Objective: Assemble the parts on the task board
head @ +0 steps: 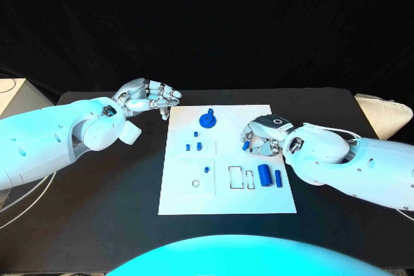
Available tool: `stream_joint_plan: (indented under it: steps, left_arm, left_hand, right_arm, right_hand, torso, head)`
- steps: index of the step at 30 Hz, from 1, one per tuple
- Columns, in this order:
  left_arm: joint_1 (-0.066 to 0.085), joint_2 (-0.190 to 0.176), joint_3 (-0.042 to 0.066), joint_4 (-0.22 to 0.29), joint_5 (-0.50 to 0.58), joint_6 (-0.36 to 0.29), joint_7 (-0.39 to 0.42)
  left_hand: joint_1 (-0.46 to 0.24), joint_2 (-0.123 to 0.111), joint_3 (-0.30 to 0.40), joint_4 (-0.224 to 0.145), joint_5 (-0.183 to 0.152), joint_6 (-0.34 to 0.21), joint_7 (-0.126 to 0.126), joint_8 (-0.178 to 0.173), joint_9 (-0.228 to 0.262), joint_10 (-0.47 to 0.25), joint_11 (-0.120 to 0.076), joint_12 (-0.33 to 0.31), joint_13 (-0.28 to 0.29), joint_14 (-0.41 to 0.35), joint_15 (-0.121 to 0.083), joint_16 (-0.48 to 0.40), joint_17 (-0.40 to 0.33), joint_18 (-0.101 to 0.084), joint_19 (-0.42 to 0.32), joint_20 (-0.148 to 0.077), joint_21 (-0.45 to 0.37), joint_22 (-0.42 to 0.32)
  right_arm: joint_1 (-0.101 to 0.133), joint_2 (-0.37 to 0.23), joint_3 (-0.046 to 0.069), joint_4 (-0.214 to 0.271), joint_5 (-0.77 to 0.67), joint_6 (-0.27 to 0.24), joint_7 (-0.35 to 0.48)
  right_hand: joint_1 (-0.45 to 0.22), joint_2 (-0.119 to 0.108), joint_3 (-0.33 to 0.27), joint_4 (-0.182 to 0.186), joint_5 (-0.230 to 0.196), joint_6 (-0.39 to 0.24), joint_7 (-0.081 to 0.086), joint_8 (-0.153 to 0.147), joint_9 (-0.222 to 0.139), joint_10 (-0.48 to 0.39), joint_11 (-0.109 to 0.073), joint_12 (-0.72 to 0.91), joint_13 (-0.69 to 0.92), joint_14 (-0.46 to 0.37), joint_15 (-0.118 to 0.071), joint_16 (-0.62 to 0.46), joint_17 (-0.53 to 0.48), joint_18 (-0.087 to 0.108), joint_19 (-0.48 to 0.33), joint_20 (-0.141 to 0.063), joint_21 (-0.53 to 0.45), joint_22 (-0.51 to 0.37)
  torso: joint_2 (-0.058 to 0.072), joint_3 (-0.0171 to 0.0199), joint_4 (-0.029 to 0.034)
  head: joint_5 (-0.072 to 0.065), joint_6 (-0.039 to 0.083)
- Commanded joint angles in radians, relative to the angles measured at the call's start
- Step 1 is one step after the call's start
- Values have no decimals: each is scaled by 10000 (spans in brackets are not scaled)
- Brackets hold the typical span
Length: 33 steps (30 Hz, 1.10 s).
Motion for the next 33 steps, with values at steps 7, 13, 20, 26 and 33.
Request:
stream_joint_plan:
  steps: [7,13,20,26,33]
  left_arm:
    - [2,4,6,28,82,181,36]
    - [2,5,6,29,82,186,32]
    - [2,9,6,24,82,193,19]
    - [2,15,6,13,82,195,4]
    - [2,49,5,-10,83,193,11]
  left_hand:
    - [-45,72,-8,-9,32,-39,76,16,-13,-38,6,-38,-13,-4,77,-67,-16,70,-10,32,-48,-13]
    - [-45,72,-8,-9,32,-39,76,16,-13,-38,6,-38,-13,-4,77,-67,-16,70,-10,32,-48,-13]
    - [-39,101,6,-11,38,-40,72,21,-16,-38,2,-38,-16,-4,75,-67,-16,72,-8,32,-52,-15]
    - [-28,110,15,-18,41,-40,69,23,-16,-38,0,-38,-17,-5,73,-67,-17,73,-7,32,-53,-16]
    - [-28,110,15,-18,41,-40,69,23,-16,-38,0,-38,-17,-5,73,-67,-17,73,-7,32,-53,-16]
  right_arm:
    - [-48,38,-5,5,17,-243,-92]
    - [-63,41,-6,32,170,-471,-173]
    - [-81,38,-5,93,331,-871,-298]
    - [-30,-86,8,334,662,-1059,-334]
    - [307,-367,73,1082,1115,-1134,-298]
  right_hand:
    - [-176,66,775,-22,183,531,-170,239,31,815,-173,-90,16,110,-159,-12,-36,-177,293,-116,489,1129]
    - [69,135,1731,-121,-344,945,-356,509,238,1467,-366,-323,61,184,-329,127,179,-260,409,-248,991,1360]
    - [-31,85,2861,-489,-774,891,-439,992,899,2184,-501,-729,186,179,-454,135,210,-283,429,-371,1112,1465]
    - [-267,-39,3330,-691,-822,744,-422,1189,1221,2341,-506,-958,254,186,-456,145,232,-288,435,-380,1140,1503]
    - [-402,-104,3540,-815,-848,677,-418,1287,1383,2411,-507,-1067,298,187,-458,147,239,-288,434,-382,1136,1517]
  torso:
    - [-1,3,-1]
    - [7,3,-4]
    - [-1,2,-2]
    - [-14,-2,-5]
    - [-22,0,-8]
  head:
    - [-5,1]
    - [-11,1]
    - [-16,1]
    - [-2,1]
    - [35,1]
